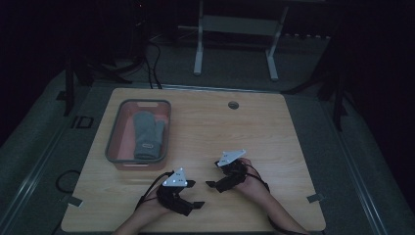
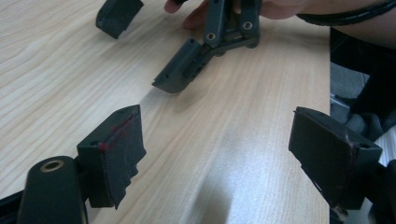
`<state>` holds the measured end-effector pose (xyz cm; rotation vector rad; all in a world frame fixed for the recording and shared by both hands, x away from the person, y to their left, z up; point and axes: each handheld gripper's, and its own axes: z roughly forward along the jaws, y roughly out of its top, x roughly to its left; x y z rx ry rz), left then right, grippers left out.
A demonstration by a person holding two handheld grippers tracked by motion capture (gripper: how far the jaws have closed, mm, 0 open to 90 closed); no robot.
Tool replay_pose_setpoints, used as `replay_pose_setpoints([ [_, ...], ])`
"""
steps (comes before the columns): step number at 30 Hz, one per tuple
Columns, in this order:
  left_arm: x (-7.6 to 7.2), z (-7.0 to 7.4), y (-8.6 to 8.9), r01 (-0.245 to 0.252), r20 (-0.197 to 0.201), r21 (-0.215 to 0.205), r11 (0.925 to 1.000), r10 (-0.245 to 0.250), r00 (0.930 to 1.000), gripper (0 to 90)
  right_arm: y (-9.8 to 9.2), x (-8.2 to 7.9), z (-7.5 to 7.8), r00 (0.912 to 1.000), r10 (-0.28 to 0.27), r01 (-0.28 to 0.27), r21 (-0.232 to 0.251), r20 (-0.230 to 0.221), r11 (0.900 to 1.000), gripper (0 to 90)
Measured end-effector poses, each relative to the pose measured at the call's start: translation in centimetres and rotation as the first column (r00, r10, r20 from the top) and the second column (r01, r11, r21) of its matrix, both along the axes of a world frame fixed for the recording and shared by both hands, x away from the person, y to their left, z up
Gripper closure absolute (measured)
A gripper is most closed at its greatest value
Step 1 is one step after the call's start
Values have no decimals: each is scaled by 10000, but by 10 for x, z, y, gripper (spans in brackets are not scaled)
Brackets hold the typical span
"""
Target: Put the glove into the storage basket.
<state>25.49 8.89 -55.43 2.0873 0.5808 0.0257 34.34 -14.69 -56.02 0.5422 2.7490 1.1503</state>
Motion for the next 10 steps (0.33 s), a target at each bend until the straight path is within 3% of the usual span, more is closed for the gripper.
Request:
replay_pose_setpoints([
  [3, -1, -3, -1, 40, -21, -39, 10000, -40, 10000, 185, -4, -2, -1, 9999, -92, 91, 183, 69, 9998, 148],
  [10, -1, -2, 0, 98, -77, -151, 9998, -99, 9999, 185, -4, -3, -1, 9996, -73, 72, 73, 267, 9999, 148],
])
